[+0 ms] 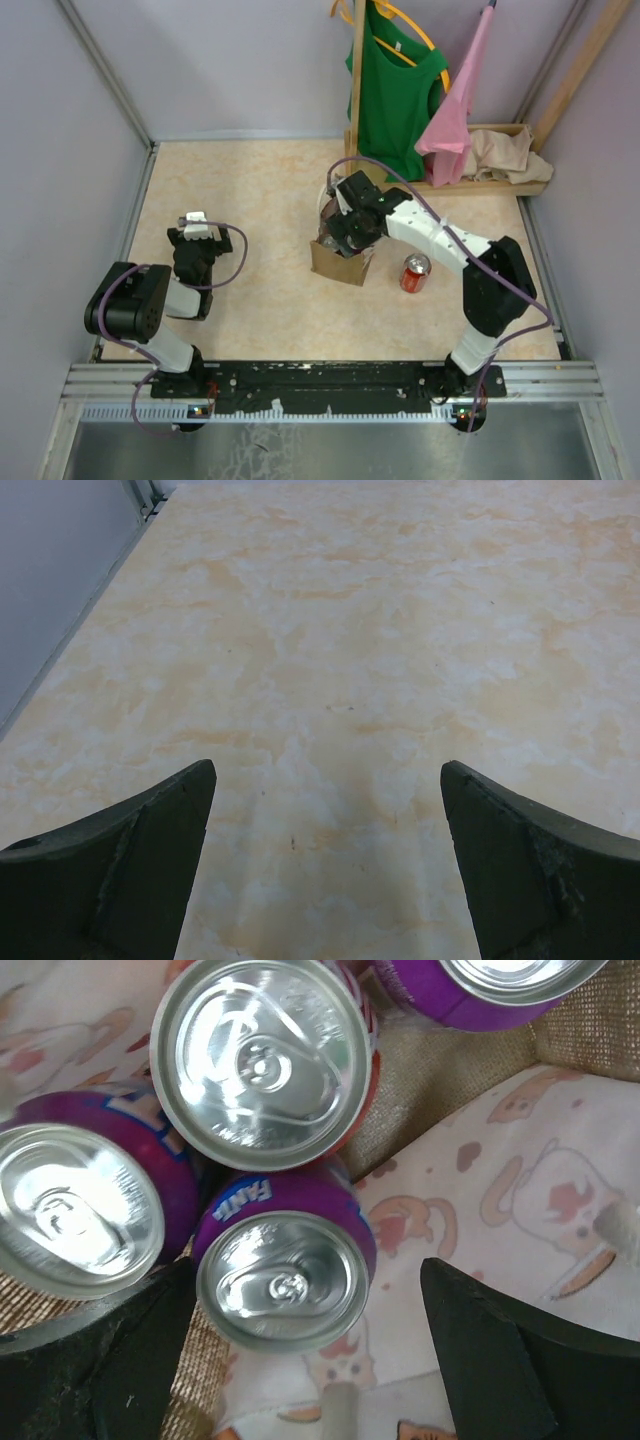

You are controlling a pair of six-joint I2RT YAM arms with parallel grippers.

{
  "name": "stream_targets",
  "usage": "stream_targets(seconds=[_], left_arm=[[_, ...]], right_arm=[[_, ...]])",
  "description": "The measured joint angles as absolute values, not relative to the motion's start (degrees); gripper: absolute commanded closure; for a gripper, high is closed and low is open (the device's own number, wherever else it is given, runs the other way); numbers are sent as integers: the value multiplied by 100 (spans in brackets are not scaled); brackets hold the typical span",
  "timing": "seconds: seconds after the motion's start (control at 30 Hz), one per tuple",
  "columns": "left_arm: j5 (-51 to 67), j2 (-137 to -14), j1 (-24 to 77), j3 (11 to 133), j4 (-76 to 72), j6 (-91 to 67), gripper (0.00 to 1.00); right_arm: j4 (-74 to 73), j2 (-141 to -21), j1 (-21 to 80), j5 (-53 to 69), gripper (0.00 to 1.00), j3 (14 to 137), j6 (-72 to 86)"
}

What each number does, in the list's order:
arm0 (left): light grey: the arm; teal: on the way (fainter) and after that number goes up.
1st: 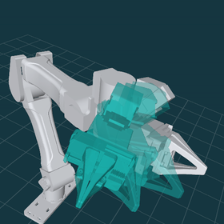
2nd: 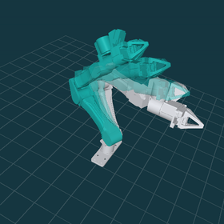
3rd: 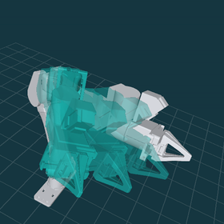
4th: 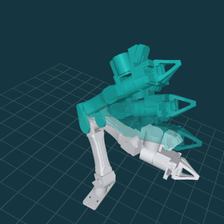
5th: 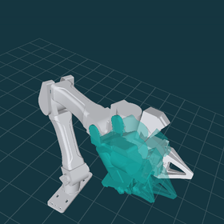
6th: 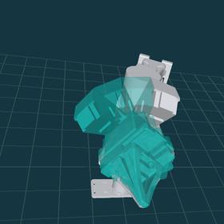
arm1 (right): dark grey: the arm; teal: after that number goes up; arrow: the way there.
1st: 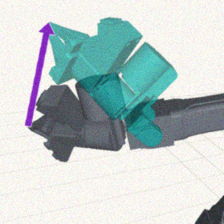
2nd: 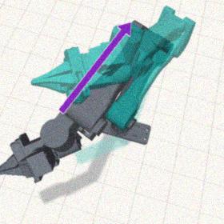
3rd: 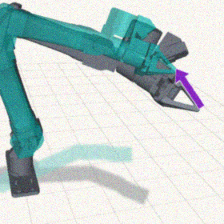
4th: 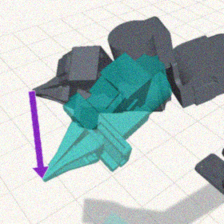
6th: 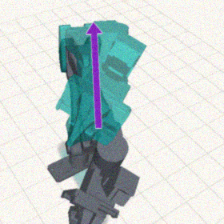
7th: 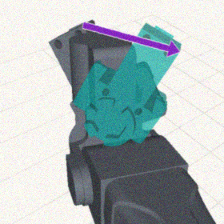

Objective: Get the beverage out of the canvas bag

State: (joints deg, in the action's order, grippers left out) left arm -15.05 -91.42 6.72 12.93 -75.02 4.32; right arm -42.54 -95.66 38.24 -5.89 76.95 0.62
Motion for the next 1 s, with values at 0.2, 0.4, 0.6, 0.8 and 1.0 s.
stream_targets(seconds=[0.2,0.4,0.6,0.8,1.0], left_arm=[[-1505,-9142,672,1293,-7502,432,0],[-1505,-9142,672,1293,-7502,432,0],[-1505,-9142,672,1293,-7502,432,0],[-1505,-9142,672,1293,-7502,432,0],[-1505,-9142,672,1293,-7502,432,0]], right_arm=[[-4154,-9771,3699,-412,22,7695,47],[-4075,-9876,3699,-270,44,7699,67],[-4080,-9876,3699,-268,100,7701,69],[-4115,-9865,3701,-368,100,7728,185],[-4198,-9555,3734,-768,100,7771,346]])
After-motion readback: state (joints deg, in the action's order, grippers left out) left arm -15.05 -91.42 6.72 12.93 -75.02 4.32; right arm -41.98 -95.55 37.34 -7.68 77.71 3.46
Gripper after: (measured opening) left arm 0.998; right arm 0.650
